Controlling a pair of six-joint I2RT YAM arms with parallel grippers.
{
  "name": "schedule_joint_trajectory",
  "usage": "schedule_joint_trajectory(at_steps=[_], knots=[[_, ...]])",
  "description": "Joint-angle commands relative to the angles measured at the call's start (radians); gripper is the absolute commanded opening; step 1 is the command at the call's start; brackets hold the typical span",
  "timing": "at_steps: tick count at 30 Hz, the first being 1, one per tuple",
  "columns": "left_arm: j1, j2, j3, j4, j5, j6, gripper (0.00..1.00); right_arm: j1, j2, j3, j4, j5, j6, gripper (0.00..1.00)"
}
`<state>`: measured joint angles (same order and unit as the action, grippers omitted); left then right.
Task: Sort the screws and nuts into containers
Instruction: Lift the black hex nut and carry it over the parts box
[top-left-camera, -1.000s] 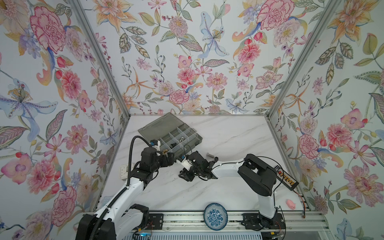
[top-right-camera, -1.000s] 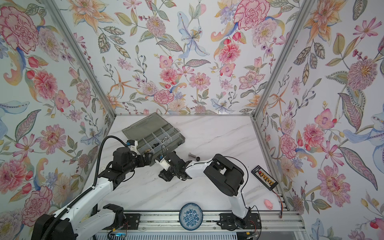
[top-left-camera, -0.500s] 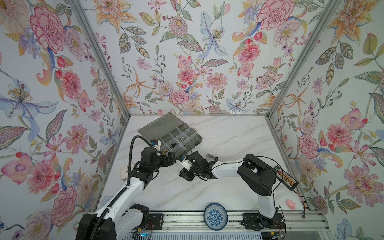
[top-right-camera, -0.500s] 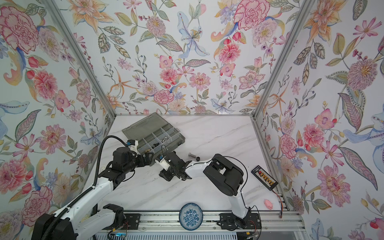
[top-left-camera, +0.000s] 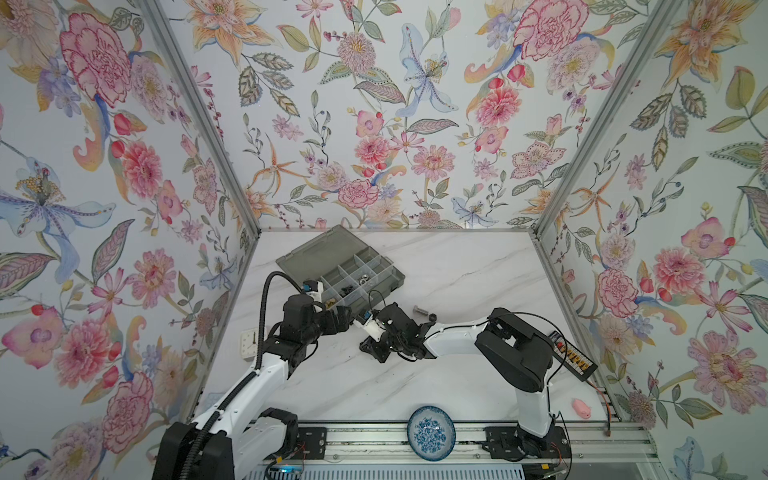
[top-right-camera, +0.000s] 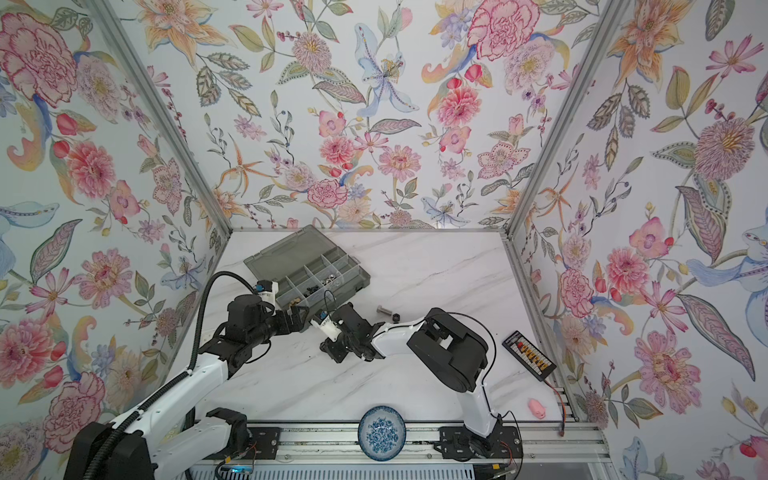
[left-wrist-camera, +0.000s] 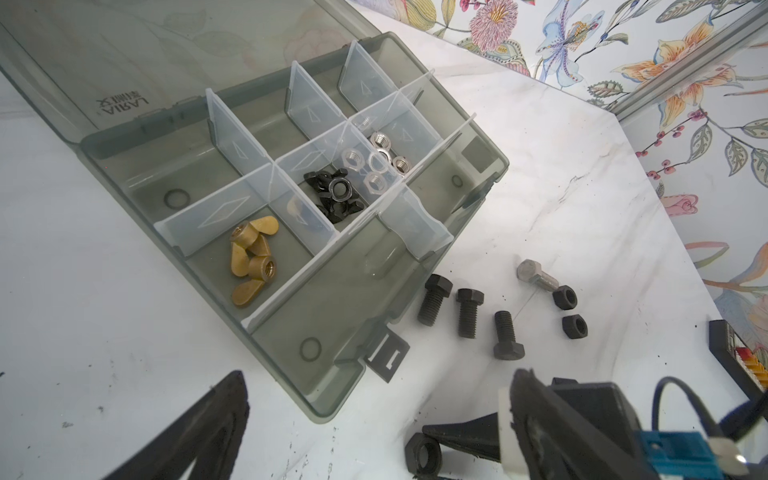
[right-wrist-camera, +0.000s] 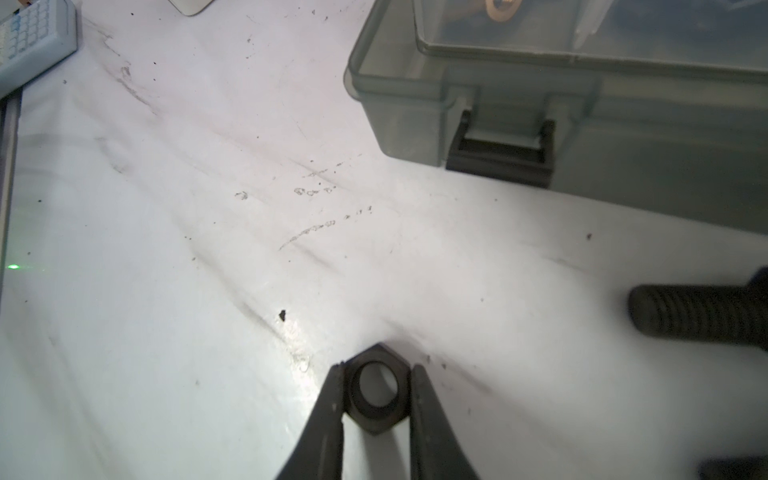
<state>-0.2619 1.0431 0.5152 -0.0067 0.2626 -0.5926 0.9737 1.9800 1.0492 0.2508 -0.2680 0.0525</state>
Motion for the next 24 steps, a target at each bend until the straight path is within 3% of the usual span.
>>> schedule_joint_trajectory(at_steps=[1,12,24], knots=[[0.012,0.010,-0.012,0.024,0.031,-0.008,0.99,-0.031,-0.073,-0.026,0.002,-0.039,0.007,0.13],[0.013,0.016,-0.008,0.038,0.051,-0.010,0.99,-0.192,-0.204,0.010,-0.035,-0.102,-0.026,0.14],[0.014,0.031,-0.005,0.057,0.093,-0.024,0.99,-0.335,-0.009,0.382,-0.170,-0.086,-0.059,0.15]])
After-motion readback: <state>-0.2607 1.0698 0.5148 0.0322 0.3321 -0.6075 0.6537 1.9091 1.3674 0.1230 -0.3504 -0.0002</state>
